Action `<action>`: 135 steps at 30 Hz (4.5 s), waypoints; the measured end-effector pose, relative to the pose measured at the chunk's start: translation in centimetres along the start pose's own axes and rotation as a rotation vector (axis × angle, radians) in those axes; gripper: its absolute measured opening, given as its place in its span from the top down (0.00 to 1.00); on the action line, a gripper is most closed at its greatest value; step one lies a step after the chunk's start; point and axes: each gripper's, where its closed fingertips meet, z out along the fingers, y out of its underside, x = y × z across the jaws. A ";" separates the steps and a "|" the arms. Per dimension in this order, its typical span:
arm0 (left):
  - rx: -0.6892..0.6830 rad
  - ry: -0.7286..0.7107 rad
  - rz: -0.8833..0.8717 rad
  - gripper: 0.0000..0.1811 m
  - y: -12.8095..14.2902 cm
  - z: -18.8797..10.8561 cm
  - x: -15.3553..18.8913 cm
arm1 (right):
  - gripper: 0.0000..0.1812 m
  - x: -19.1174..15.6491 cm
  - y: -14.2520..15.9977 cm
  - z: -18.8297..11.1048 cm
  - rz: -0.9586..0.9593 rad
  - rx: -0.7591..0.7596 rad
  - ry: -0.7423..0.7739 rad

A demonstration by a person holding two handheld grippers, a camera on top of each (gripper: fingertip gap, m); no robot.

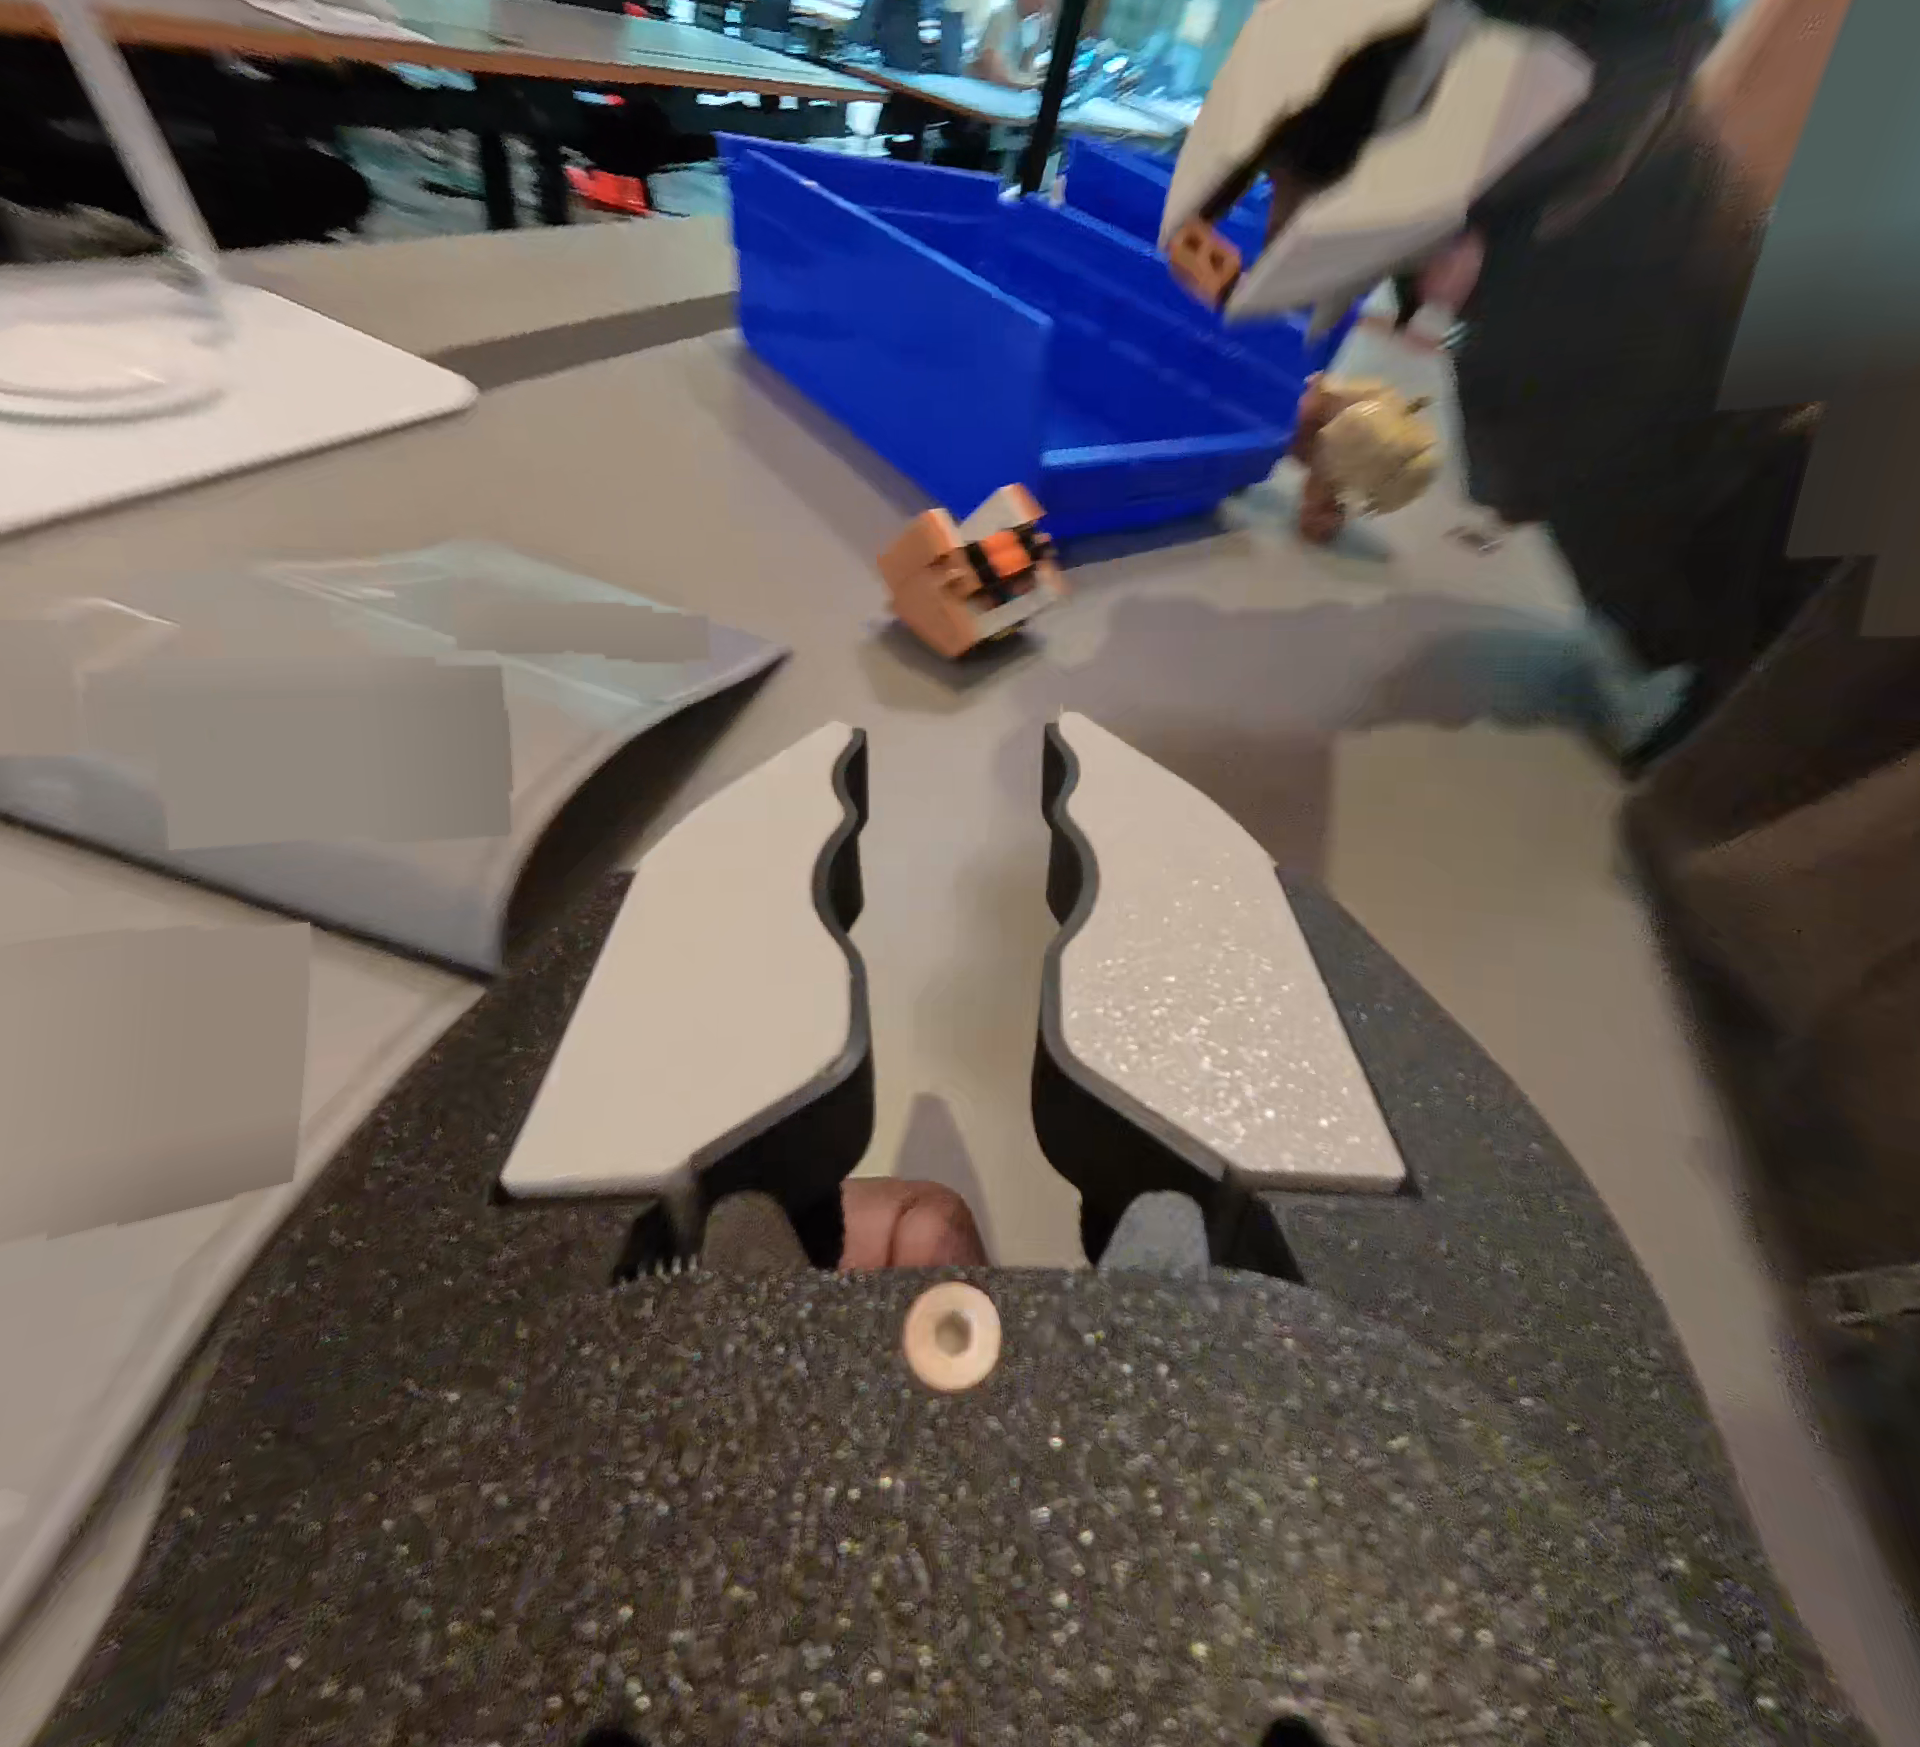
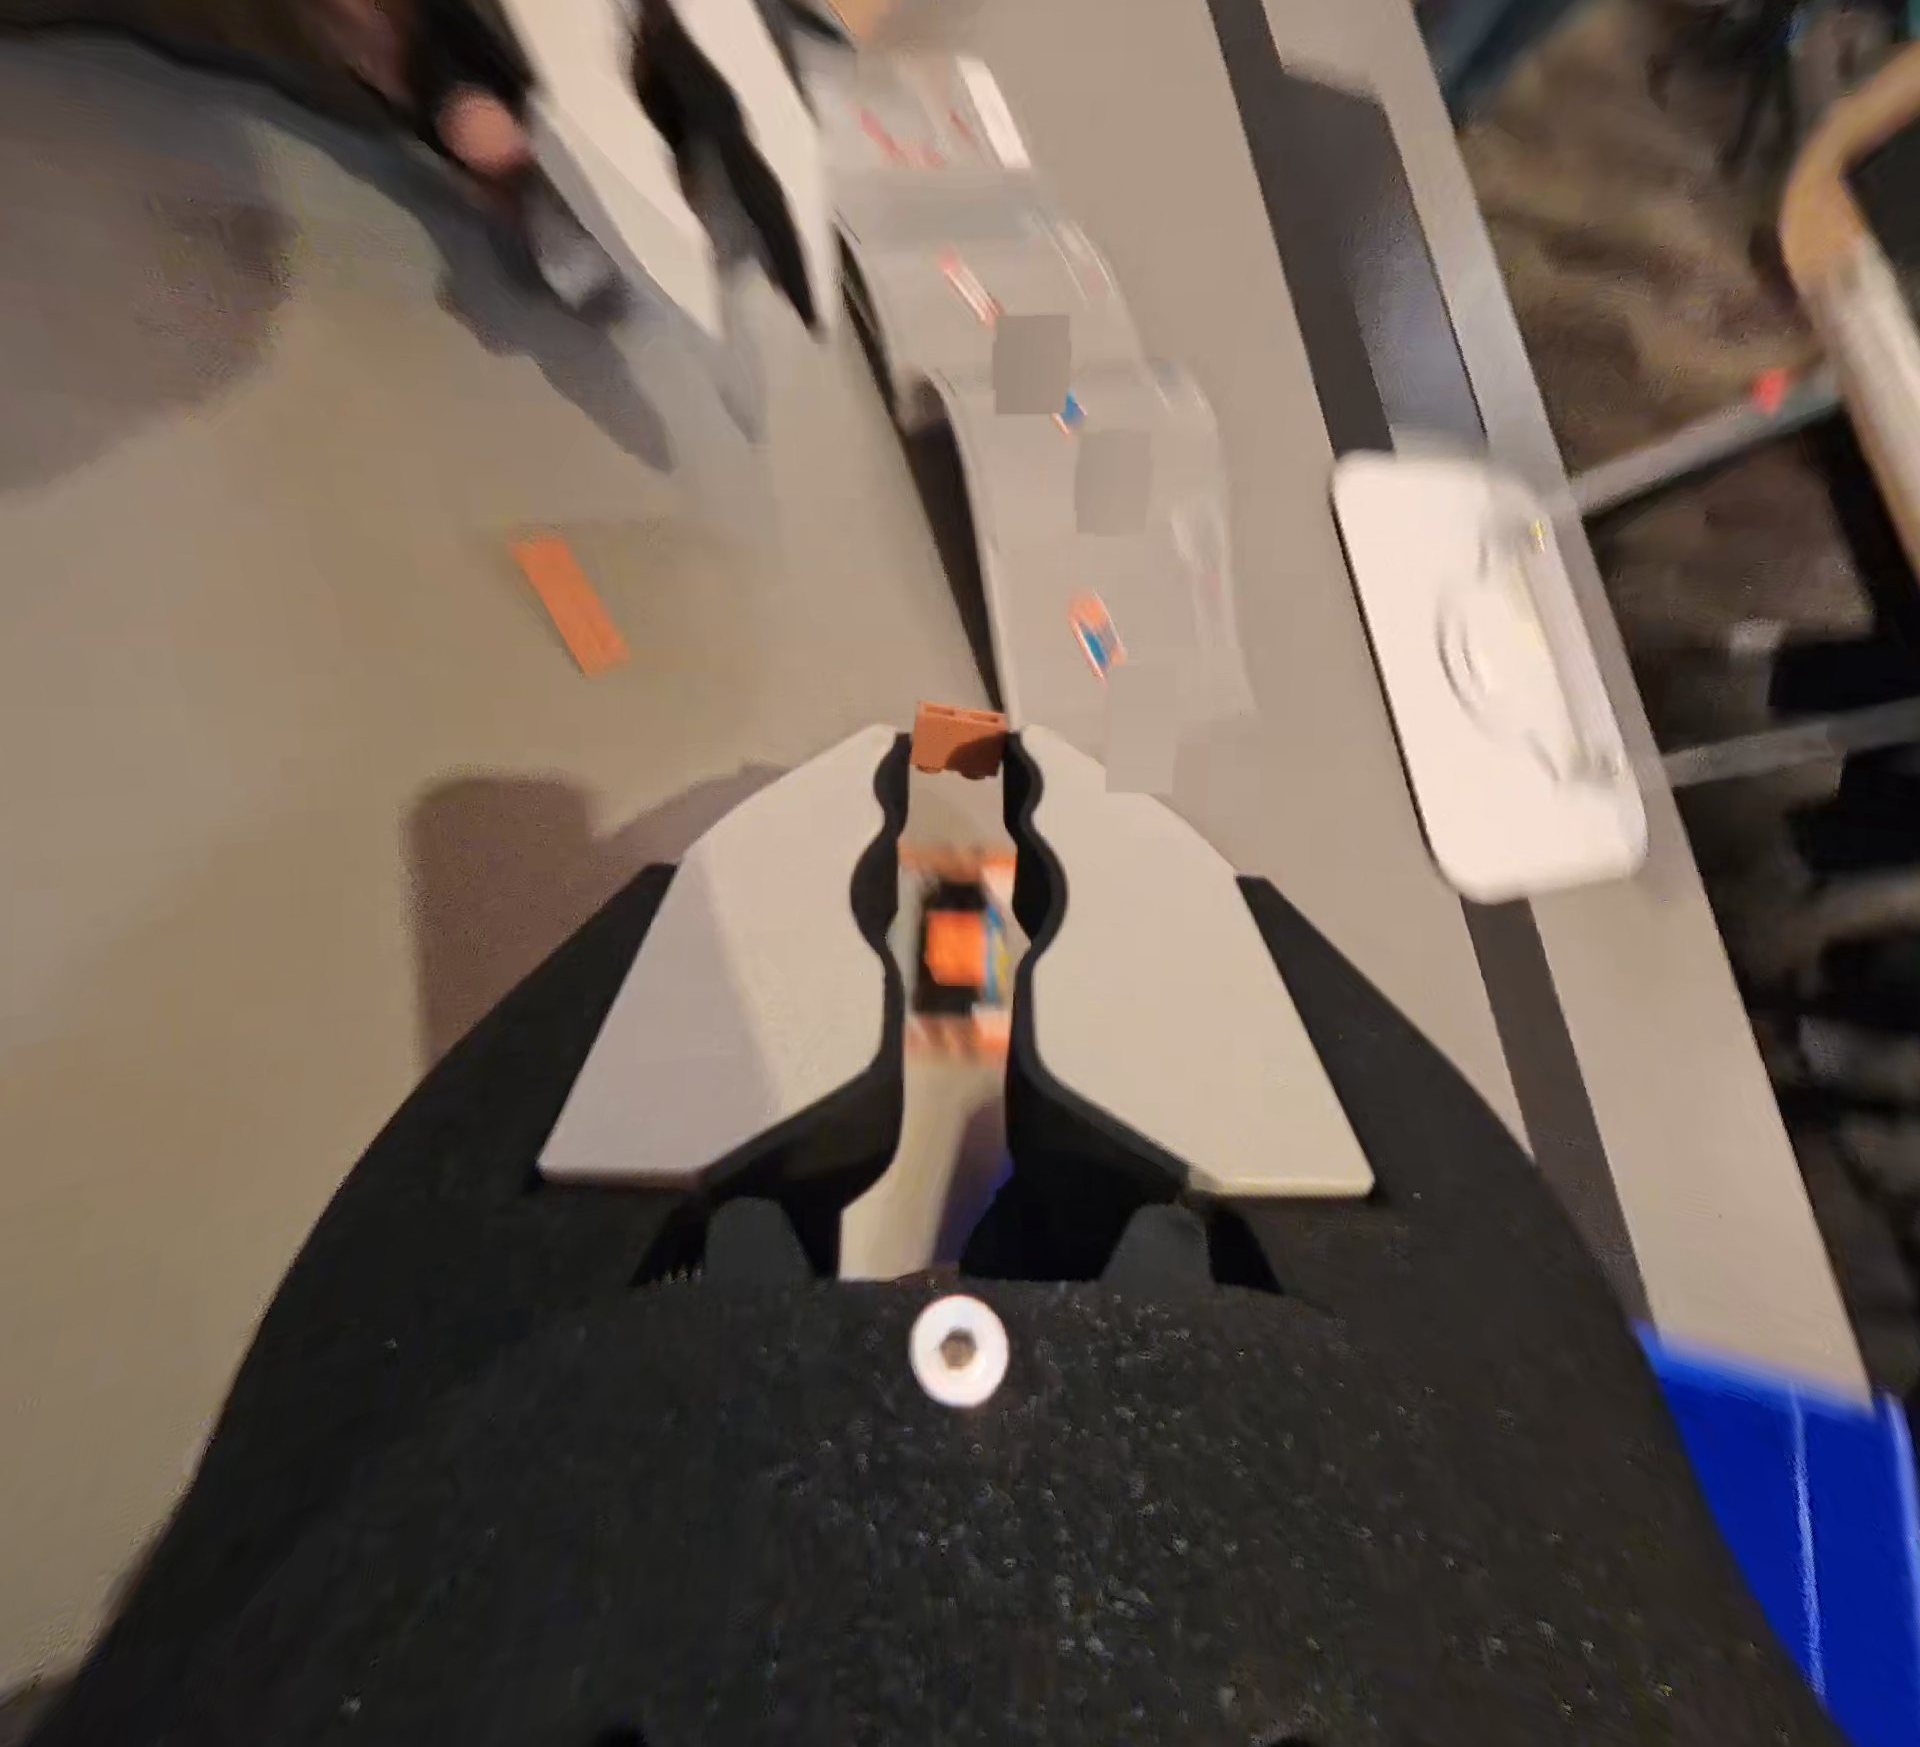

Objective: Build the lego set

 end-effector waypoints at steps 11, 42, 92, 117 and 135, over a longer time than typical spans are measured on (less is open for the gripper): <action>-0.044 0.222 -0.521 0.82 1.3 0.2 0.9 | 0.91 -7.0 -2.2 11.7 -0.219 0.013 -0.167; -0.079 0.341 -0.744 0.83 1.9 0.7 2.4 | 0.91 -7.6 -2.2 12.1 -0.330 0.029 -0.143; -0.484 0.014 -0.141 0.93 7.2 2.5 1.6 | 0.84 -7.8 3.5 8.0 -0.058 0.038 -0.079; -0.413 0.043 -0.099 0.88 6.4 2.3 2.1 | 0.84 -8.2 4.4 9.2 -0.017 0.085 -0.094; -0.518 0.017 0.068 0.76 7.9 1.1 3.2 | 0.79 -6.9 3.5 10.9 0.372 0.011 0.029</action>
